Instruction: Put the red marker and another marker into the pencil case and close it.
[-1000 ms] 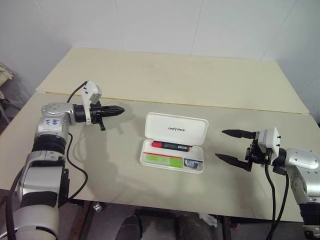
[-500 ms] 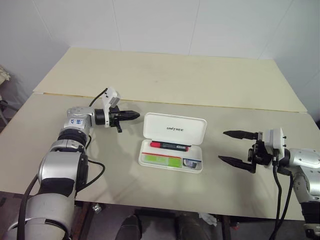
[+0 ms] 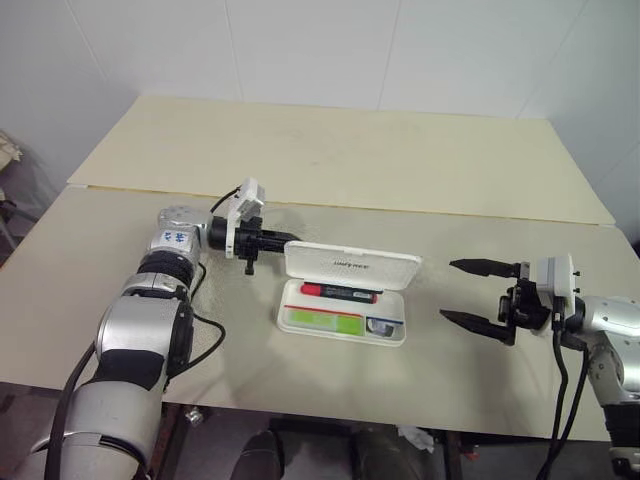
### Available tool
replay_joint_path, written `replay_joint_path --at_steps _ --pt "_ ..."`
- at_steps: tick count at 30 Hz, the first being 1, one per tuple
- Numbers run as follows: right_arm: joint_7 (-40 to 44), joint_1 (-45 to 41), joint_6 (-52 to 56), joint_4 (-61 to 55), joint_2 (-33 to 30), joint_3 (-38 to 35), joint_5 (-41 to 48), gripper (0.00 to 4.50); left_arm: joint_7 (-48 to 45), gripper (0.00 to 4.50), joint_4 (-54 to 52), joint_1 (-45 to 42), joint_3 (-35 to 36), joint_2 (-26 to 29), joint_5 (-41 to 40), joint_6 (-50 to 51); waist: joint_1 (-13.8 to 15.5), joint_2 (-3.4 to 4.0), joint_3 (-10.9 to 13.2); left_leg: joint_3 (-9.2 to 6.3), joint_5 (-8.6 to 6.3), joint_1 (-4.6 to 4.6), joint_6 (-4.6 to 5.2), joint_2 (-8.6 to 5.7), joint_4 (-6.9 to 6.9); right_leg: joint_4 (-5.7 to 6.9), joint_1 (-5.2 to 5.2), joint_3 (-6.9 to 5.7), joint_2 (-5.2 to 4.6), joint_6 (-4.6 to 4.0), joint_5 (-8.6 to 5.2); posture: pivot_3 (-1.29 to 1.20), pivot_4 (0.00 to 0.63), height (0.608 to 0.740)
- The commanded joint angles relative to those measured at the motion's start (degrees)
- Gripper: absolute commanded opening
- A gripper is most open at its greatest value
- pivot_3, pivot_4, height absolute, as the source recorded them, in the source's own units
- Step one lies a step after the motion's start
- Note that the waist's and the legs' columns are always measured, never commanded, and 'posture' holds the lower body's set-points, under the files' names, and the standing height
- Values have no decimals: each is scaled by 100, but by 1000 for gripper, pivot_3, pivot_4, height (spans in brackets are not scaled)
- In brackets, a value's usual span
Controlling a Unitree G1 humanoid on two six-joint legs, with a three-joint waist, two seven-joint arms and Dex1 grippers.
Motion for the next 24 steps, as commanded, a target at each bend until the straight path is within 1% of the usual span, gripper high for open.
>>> replay_joint_path --at_steps 1,6,9,15,17,19,21,24 --pt "40 -76 -89 -122 -22 -169 113 4500 -643 43 -636 145 -447 -29 -245 -1 0 0 0 0 0 0 0 0 0 0 0 1 0 0 0 0 150 740" --pt "82 -239 -83 1 -12 -102 71 4500 -643 43 -1575 564 -1290 62 -609 -17 -9 0 0 0 0 1 0 4 -2 1 0 3 -1 0 0 0 150 740" --pt "90 -317 -72 39 2 -76 52 4500 -643 43 -1958 736 -1695 169 -737 -59 -6 0 0 -1 0 1 0 5 -2 1 0 2 0 0 0 0 150 740" --pt "162 -329 -61 48 -9 -84 78 4500 -643 43 -2246 990 -2190 246 -551 -366 -2 0 0 1 0 3 0 3 0 0 2 5 -1 -1 0 0 150 740" --pt "169 -301 -58 33 -10 -90 73 4500 -638 43 -2200 1043 -2301 248 -333 -520 -1 1 0 0 0 2 0 3 0 0 2 4 0 -1 0 0 150 740" --pt "61 -192 -28 -97 50 -104 84 4500 -515 43 -2052 1115 -2538 273 133 -958 0 0 -2 1 0 4 0 2 0 -1 3 5 -1 -1 0 0 150 740" --pt "-4 -79 3 -217 84 -96 91 4500 -458 43 -1996 1165 -2668 286 372 -1280 1 -1 -9 0 0 12 0 3 -1 -3 12 5 0 -1 0 0 150 740" --pt "-28 -68 3 -226 89 -91 65 4500 -425 43 -1916 1158 -2687 279 517 -1609 -15 2 -11 9 -5 93 5 1 -19 -30 96 11 -1 -5 -3 0 150 740"
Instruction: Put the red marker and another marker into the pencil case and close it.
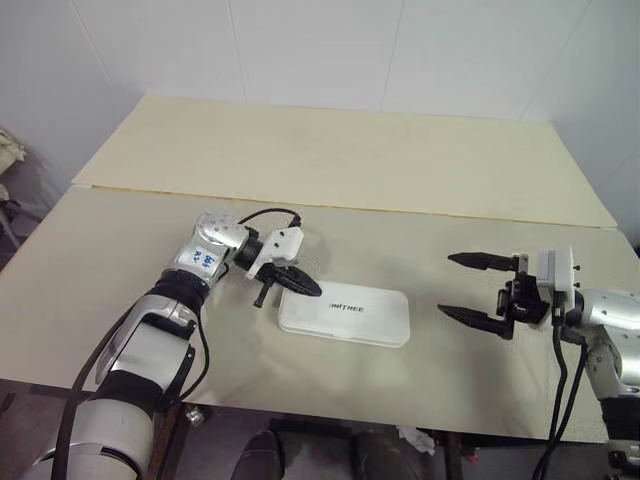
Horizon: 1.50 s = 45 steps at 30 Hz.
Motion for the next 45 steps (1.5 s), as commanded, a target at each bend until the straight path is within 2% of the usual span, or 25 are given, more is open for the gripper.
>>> replay_joint_path --at_steps 1,7,11,18,19,22,26,31,36,45 --pt "-65 -18 -23 -211 -27 -122 68 4500 -387 43 264 226 -384 78 661 -315 -29 2 -4 2 -2 17 2 0 1 -6 19 1 0 0 0 0 150 740" --pt "-108 -46 -17 -193 -26 -112 59 4500 -28 43 423 146 -151 20 710 -412 -51 3 -5 8 -2 49 4 3 2 -13 52 9 0 -1 2 0 150 740" --pt "-137 -53 -32 -166 -21 -107 35 4500 274 43 85 314 593 60 125 -313 -88 3 -5 9 -4 85 5 5 -11 -23 87 10 0 -6 -1 0 150 740" --pt "-72 -125 -14 -92 -39 -66 43 4500 906 43 -908 938 1304 189 -123 95 -123 1 -2 1 -5 65 2 8 -39 -22 57 6 -3 -2 -3 0 150 740" --pt "-59 -150 -12 -77 -40 -52 41 4500 1002 459 -1313 1174 1452 207 -279 233 -129 1 -2 1 -5 53 1 10 -42 -21 42 5 -3 -3 -4 0 150 740" --pt "-48 -212 -18 -24 -39 -25 28 4500 1160 1287 -2321 1745 1756 248 -658 590 -126 3 -2 -1 -4 -5 0 20 -37 -8 -18 2 -6 -3 -5 0 150 740" --pt "25 -349 -26 89 -32 64 -12 4500 1424 2654 -3490 2535 2231 405 -1173 991 -133 4 0 0 -5 -7 0 24 -39 -11 -18 2 -12 -3 -7 0 150 740" --pt "194 -672 -62 387 -14 178 -76 4500 1570 4355 -4271 3148 2469 552 -1460 1231 -132 4 0 -1 -4 6 1 19 -31 -10 -3 0 -13 -3 -4 0 150 740" --pt "435 -1028 -139 783 17 297 -127 4500 1690 4459 -4945 3694 2705 687 -1755 1407 -132 5 0 -2 -4 3 2 20 -32 -16 -3 -1 -15 -4 -3 0 150 740" --pt "858 -1302 -48 1216 -78 374 -171 4500 1376 4459 -5582 4619 3326 1618 -2164 1623 -161 8 2 4 -4 4 1 24 -64 -31 -12 0 -20 -12 -8 0 150 740"
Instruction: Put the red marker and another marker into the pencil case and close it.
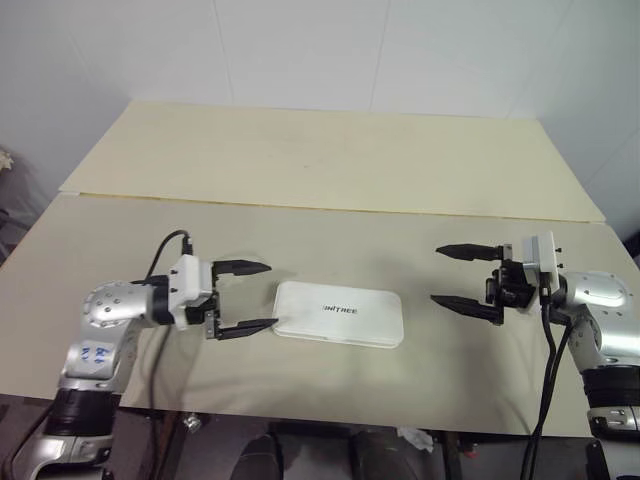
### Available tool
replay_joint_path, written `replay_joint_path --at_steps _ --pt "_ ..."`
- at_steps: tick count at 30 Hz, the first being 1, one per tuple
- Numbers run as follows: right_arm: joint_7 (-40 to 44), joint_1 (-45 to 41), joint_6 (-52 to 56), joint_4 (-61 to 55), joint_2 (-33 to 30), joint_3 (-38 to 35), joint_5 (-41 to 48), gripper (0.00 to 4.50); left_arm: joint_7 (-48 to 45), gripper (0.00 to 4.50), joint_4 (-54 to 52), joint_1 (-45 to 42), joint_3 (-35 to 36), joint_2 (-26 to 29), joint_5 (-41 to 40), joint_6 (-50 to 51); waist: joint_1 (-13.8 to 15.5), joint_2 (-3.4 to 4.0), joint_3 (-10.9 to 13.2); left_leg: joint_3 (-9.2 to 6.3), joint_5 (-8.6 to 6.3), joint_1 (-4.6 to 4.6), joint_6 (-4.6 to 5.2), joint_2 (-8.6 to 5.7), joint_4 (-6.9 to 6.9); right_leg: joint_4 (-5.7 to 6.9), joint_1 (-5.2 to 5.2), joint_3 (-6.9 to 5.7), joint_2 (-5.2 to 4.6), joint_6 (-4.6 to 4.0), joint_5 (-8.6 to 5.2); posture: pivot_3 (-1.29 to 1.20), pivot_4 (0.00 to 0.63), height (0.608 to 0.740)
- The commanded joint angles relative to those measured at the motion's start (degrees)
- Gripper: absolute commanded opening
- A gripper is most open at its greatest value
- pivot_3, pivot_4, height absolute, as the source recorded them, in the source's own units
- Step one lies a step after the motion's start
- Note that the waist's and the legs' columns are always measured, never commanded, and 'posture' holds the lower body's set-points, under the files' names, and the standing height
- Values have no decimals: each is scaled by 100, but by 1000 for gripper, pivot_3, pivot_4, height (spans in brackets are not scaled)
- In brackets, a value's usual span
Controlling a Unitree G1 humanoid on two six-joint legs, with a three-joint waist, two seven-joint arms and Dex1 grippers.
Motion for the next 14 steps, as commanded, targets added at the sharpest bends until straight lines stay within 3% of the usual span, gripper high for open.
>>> replay_joint_path --at_steps 1,14 --pt "283 -282 -5 171 -99 16 -21 4500 -226 4459 -290 173 297 356 -236 51 -9 1 1 1 0 1 0 0 -3 -2 0 0 -1 -1 0 0 150 740" --pt "534 -923 -213 659 430 367 -118 4500 -90 4459 -276 394 724 765 -251 110 -3 7 4 1 -4 -5 0 3 -27 -29 -5 -8 -9 -7 -4 0 150 740"
